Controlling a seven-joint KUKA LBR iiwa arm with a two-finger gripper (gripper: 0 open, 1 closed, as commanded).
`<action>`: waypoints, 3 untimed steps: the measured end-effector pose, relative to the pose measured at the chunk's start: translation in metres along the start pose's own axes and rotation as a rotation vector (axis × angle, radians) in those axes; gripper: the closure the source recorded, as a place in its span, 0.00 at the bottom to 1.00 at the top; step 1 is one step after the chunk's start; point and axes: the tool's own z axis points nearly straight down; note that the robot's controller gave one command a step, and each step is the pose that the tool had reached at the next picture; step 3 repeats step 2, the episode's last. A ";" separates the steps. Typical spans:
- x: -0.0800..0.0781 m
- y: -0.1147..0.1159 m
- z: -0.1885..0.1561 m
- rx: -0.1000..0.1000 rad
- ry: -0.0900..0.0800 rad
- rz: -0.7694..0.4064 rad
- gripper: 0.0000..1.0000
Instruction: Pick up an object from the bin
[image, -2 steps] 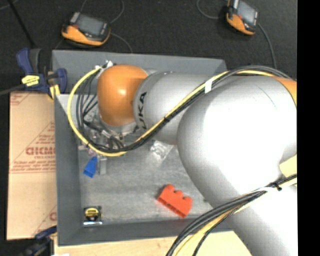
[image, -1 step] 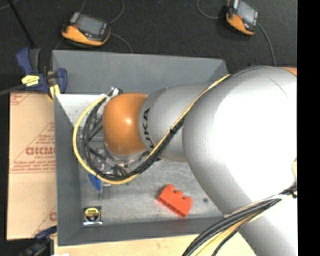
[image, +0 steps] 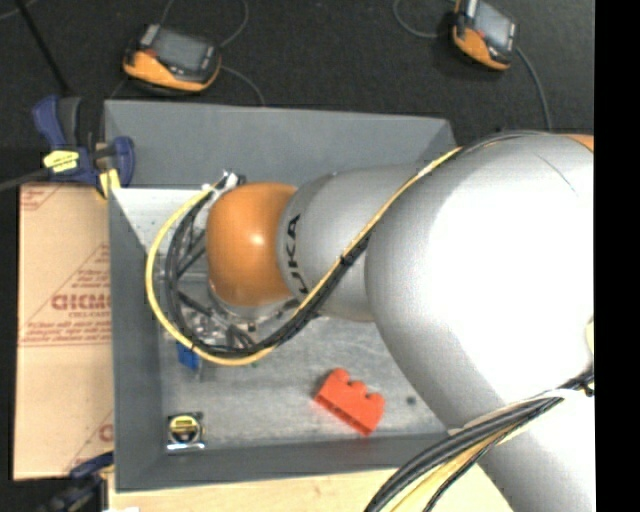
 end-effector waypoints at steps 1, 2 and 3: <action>-0.006 0.022 -0.062 0.000 -0.003 -0.087 1.00; -0.046 -0.010 -0.207 0.002 -0.008 -0.087 1.00; -0.046 -0.010 -0.207 0.002 -0.008 -0.087 1.00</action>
Offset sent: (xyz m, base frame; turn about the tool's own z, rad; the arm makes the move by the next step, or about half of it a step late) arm 0.0017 0.0213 0.0579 -0.0870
